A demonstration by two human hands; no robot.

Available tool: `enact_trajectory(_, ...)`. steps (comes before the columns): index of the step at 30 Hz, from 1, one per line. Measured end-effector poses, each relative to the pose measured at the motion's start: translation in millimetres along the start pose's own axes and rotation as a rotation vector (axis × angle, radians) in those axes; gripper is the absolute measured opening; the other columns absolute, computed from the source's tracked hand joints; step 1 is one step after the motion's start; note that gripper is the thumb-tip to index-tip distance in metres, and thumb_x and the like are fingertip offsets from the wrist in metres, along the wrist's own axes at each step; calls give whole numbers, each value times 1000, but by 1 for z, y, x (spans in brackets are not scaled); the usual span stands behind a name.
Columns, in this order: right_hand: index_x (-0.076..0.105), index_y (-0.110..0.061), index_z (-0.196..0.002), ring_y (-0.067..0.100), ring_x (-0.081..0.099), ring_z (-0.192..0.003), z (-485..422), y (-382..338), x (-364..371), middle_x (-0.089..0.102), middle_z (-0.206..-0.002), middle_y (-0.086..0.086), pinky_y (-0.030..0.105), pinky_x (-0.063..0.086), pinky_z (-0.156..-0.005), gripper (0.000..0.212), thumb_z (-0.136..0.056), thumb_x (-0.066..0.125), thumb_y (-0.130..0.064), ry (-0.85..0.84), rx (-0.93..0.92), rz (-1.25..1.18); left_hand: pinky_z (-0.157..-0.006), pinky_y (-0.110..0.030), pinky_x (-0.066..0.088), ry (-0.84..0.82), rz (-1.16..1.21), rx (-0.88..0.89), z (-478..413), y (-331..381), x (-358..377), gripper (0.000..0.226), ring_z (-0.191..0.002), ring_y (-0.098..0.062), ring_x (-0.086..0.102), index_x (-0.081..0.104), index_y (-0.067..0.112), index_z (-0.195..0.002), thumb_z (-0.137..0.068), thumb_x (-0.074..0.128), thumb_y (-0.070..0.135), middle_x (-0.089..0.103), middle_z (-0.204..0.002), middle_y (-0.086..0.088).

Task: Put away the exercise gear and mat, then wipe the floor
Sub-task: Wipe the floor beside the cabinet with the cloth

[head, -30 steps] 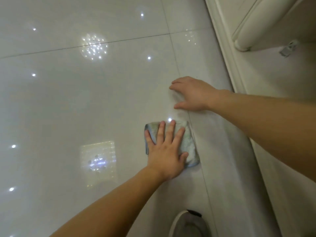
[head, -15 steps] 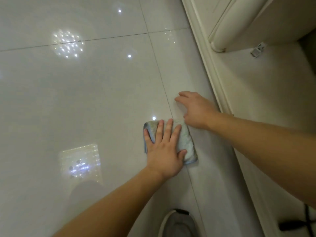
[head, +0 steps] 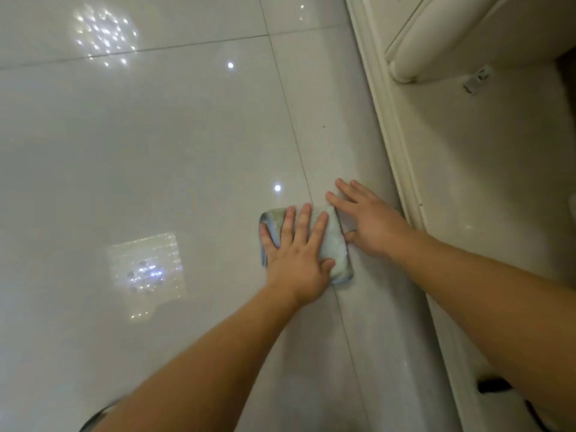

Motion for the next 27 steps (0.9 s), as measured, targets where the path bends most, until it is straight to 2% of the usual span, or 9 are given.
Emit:
enact_trajectory(2, 20, -32, -153, 18, 4, -150, 0, 1, 0, 3, -163, -6, 34, 17, -120, 88, -82, 72, -31, 15, -5, -10, -109, -66, -20, -41, 10, -5, -1, 1, -2, 87, -148, -23, -24, -11, 37, -155, -91, 43, 59, -20, -164, 3)
enact_trajectory(6, 26, -32, -151, 20, 10, -149, -1, 3, -1, 10, -163, -5, 29, 15, -119, 84, -81, 73, -30, 73, -37, -23, -109, -68, -19, -59, 1, -19, -1, 3, -4, 87, -147, -24, -27, -12, 38, -154, -92, 44, 59, -23, -163, 4)
enact_trajectory(18, 27, -28, -152, 25, 16, -148, -4, 2, 1, 12, -163, 0, 29, 13, -118, 90, -78, 78, -30, 102, -65, 42, -110, -67, -16, 22, -2, -56, -2, 2, -5, 87, -150, -19, -15, -1, 41, -155, -89, 52, 58, -7, -165, 5)
enact_trajectory(27, 31, -27, -151, 20, 19, -147, -6, 4, 2, 14, -162, -1, 29, 15, -120, 96, -72, 84, -32, 128, -58, 48, -112, -66, -14, 133, -75, -45, 5, 2, 2, 83, -151, -19, -12, 1, 41, -155, -89, 46, 63, -5, -166, 6)
Point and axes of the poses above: each hand's wrist, its own z-axis away from the middle knuckle, its own x-axis out of the palm, y = z × x, the point moved 6 cm from there along -z, towards the middle knuckle
